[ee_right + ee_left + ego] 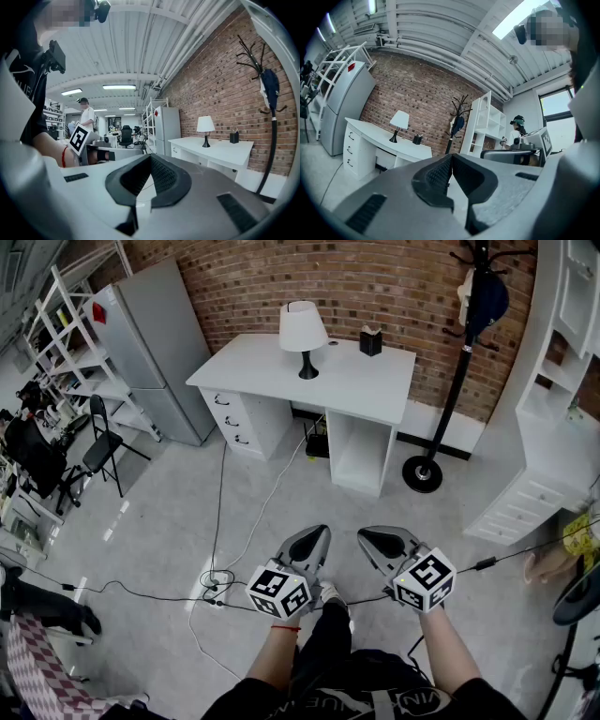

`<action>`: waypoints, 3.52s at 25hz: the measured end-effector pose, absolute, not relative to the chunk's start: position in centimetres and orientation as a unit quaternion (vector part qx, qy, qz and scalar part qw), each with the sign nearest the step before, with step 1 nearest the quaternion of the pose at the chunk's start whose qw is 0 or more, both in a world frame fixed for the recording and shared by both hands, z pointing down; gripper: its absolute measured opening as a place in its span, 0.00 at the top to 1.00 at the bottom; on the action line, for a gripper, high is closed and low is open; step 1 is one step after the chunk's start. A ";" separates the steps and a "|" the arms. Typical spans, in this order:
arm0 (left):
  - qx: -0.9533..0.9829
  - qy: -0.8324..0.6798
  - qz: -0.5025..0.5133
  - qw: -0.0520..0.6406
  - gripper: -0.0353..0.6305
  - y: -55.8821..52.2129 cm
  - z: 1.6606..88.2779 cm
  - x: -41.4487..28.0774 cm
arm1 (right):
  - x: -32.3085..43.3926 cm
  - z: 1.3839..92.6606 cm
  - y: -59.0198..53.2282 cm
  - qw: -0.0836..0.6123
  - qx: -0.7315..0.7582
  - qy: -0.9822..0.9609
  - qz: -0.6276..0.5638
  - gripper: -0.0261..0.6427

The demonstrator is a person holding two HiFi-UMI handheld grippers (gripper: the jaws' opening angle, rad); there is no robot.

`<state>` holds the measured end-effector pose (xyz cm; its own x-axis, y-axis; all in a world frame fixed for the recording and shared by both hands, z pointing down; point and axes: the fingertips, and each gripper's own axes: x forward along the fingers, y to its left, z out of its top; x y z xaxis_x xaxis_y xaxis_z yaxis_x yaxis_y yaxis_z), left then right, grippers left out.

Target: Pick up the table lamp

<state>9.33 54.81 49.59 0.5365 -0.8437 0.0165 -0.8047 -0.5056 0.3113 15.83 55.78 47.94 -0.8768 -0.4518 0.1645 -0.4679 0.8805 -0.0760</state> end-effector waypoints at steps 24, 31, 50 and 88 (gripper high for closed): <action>0.872 -0.478 -0.063 0.088 0.93 56.2 46.5 11.6 | 16.3 45.6 55.5 0.035 0.253 -0.966 0.034 0.96; 0.868 -0.479 -0.080 0.104 0.93 52.2 48.1 9.8 | 15.5 46.9 51.6 0.039 0.267 -0.962 0.040 0.96; 0.879 -0.456 -0.060 0.122 0.94 22.3 49.4 -0.9 | 2.1 48.7 21.7 0.036 0.275 -0.959 0.065 0.96; 0.880 -0.452 -0.049 0.136 0.93 -4.6 51.0 -5.3 | -3.9 51.8 -5.1 0.060 0.305 -0.949 0.061 0.96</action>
